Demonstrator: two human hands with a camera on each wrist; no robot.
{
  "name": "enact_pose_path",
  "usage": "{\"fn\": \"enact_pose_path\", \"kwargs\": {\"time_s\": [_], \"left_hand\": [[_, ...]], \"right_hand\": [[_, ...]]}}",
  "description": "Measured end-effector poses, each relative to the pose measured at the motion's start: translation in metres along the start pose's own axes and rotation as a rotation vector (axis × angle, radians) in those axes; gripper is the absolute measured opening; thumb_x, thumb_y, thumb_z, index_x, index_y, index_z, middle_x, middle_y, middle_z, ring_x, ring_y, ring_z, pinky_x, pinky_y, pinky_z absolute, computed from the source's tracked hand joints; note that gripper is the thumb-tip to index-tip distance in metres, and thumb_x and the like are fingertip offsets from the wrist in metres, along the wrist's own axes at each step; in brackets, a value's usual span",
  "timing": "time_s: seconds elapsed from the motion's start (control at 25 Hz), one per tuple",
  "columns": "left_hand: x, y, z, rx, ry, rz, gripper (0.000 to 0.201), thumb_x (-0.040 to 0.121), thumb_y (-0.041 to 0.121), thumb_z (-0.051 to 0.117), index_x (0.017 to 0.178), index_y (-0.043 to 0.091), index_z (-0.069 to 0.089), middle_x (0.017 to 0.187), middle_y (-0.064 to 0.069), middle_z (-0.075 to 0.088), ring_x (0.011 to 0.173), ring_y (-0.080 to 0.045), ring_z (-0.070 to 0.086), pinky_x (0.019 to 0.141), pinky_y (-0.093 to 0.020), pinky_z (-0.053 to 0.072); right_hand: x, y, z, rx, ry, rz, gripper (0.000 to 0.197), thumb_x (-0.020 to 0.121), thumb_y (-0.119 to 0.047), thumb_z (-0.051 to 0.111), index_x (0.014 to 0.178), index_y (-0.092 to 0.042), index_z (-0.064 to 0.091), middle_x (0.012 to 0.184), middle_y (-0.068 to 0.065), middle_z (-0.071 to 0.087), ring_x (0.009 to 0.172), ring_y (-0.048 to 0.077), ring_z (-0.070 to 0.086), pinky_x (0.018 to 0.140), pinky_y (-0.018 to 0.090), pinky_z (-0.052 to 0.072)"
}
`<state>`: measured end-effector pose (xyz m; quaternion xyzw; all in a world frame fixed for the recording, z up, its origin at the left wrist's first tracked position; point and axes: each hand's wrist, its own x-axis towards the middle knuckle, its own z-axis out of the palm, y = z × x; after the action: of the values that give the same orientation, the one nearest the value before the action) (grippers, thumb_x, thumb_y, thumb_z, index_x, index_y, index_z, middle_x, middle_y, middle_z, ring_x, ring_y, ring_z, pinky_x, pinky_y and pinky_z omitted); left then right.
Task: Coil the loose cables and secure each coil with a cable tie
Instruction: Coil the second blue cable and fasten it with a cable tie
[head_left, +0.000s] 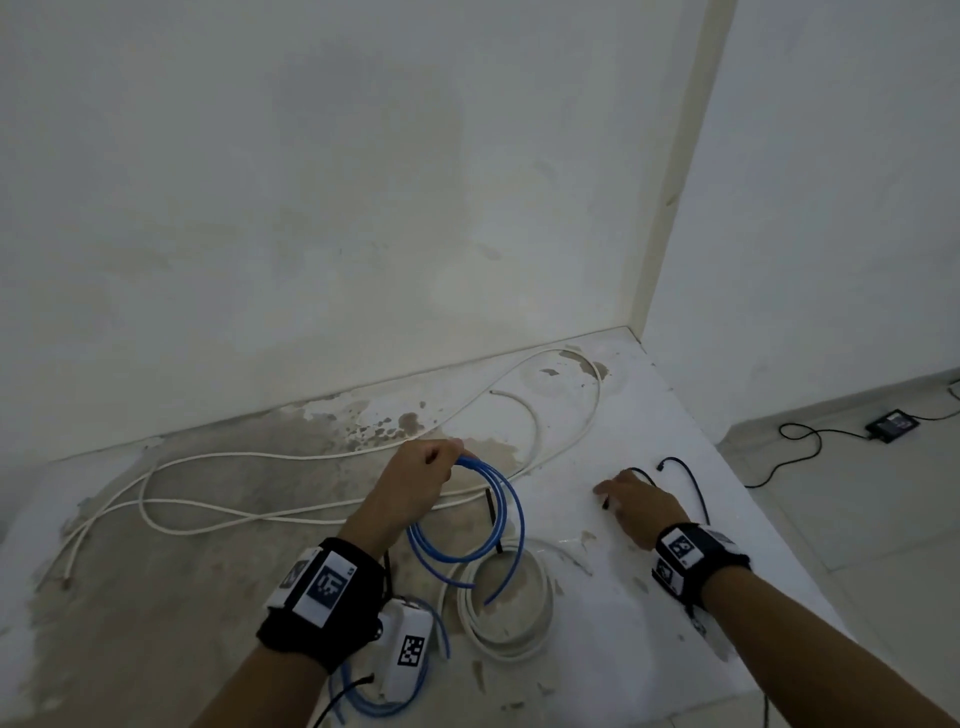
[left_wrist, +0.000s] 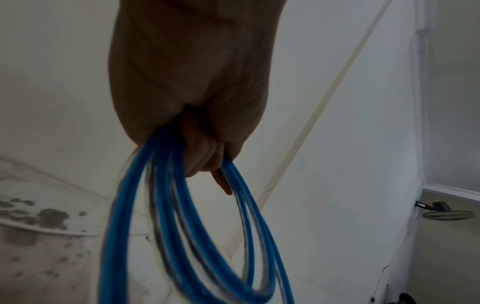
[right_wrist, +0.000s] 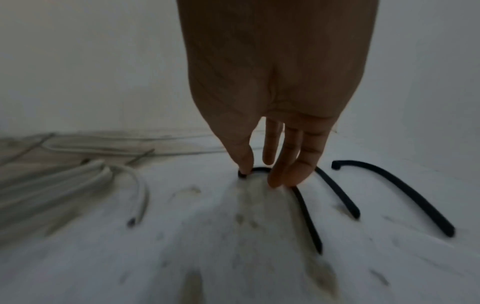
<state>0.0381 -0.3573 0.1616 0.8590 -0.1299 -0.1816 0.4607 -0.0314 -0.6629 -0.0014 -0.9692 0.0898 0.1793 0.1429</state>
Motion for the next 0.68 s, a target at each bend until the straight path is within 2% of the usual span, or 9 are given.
{"fn": "enact_pose_path", "kwargs": {"time_s": [0.12, 0.2, 0.28, 0.36, 0.44, 0.52, 0.56, 0.6, 0.68], "left_hand": [[0.0, -0.002, -0.005, -0.018, 0.026, -0.005, 0.041, 0.103, 0.033, 0.038, 0.085, 0.025, 0.074, 0.057, -0.002, 0.032, 0.044, -0.013, 0.024, 0.045, -0.027, 0.024], [-0.001, 0.0, -0.008, -0.059, 0.058, -0.037, 0.04, 0.103, 0.029, 0.038, 0.085, 0.025, 0.074, 0.056, -0.002, 0.031, 0.045, -0.014, 0.024, 0.046, -0.028, 0.023], [0.0, 0.0, -0.01, -0.073, 0.096, -0.082, 0.039, 0.103, 0.026, 0.039, 0.085, 0.023, 0.074, 0.054, -0.002, 0.031, 0.045, -0.014, 0.023, 0.048, -0.029, 0.024], [-0.001, 0.0, -0.01, -0.058, 0.132, -0.115, 0.041, 0.103, 0.027, 0.039, 0.084, 0.018, 0.074, 0.053, -0.003, 0.029, 0.046, -0.015, 0.023, 0.051, -0.031, 0.025], [-0.004, -0.002, -0.011, -0.062, 0.16, -0.116, 0.044, 0.104, 0.028, 0.037, 0.079, 0.02, 0.073, 0.052, -0.003, 0.027, 0.045, -0.016, 0.021, 0.051, -0.03, 0.024], [-0.008, 0.0, -0.014, -0.071, 0.175, -0.103, 0.046, 0.105, 0.029, 0.034, 0.079, 0.02, 0.071, 0.05, -0.002, 0.025, 0.043, -0.016, 0.021, 0.049, -0.029, 0.024], [-0.009, 0.0, -0.016, -0.069, 0.18, -0.097, 0.047, 0.105, 0.03, 0.032, 0.079, 0.019, 0.07, 0.049, -0.001, 0.026, 0.043, -0.016, 0.023, 0.05, -0.029, 0.026], [-0.011, 0.002, -0.018, -0.07, 0.191, -0.09, 0.048, 0.105, 0.031, 0.031, 0.078, 0.019, 0.069, 0.049, -0.001, 0.027, 0.043, -0.017, 0.024, 0.051, -0.03, 0.027], [-0.012, 0.005, -0.021, -0.082, 0.223, -0.094, 0.049, 0.105, 0.034, 0.029, 0.075, 0.017, 0.063, 0.051, -0.003, 0.033, 0.043, -0.017, 0.028, 0.051, -0.03, 0.028]], "right_hand": [[0.0, -0.003, 0.012, -0.168, 0.049, 0.011, 0.029, 0.099, -0.018, 0.047, 0.127, -0.022, 0.052, 0.125, 0.006, 0.049, 0.089, 0.026, 0.059, 0.067, 0.031, 0.041], [-0.004, -0.005, 0.012, -0.176, 0.062, 0.017, 0.019, 0.101, -0.021, 0.046, 0.117, -0.018, 0.054, 0.117, 0.006, 0.053, 0.079, 0.026, 0.058, 0.065, 0.032, 0.043], [-0.006, -0.006, 0.009, -0.096, 0.077, 0.03, 0.014, 0.101, -0.023, 0.046, 0.107, -0.016, 0.056, 0.111, 0.006, 0.058, 0.085, 0.026, 0.062, 0.069, 0.031, 0.045], [-0.013, -0.012, -0.006, 0.118, 0.156, 0.027, 0.009, 0.099, -0.021, 0.052, 0.091, -0.017, 0.054, 0.101, 0.007, 0.064, 0.081, 0.023, 0.063, 0.066, 0.027, 0.045], [-0.028, -0.026, -0.033, 0.497, 0.266, 0.033, 0.016, 0.096, -0.013, 0.061, 0.081, -0.017, 0.055, 0.086, 0.006, 0.066, 0.061, 0.016, 0.064, 0.053, 0.024, 0.047], [-0.049, -0.05, -0.069, 0.846, 0.377, 0.009, 0.01, 0.093, -0.007, 0.066, 0.086, -0.013, 0.062, 0.083, 0.006, 0.064, 0.048, 0.012, 0.063, 0.042, 0.025, 0.048], [-0.06, -0.064, -0.087, 0.957, 0.419, -0.02, 0.006, 0.092, -0.005, 0.067, 0.09, -0.01, 0.066, 0.083, 0.006, 0.063, 0.048, 0.013, 0.063, 0.041, 0.025, 0.048], [-0.07, -0.08, -0.104, 1.016, 0.465, -0.061, 0.006, 0.092, -0.005, 0.068, 0.094, -0.01, 0.069, 0.082, 0.005, 0.063, 0.048, 0.012, 0.063, 0.041, 0.024, 0.048], [-0.088, -0.111, -0.128, 0.963, 0.618, -0.141, 0.01, 0.092, -0.006, 0.066, 0.095, -0.014, 0.073, 0.074, -0.002, 0.061, 0.05, 0.005, 0.058, 0.047, 0.015, 0.044]]}}
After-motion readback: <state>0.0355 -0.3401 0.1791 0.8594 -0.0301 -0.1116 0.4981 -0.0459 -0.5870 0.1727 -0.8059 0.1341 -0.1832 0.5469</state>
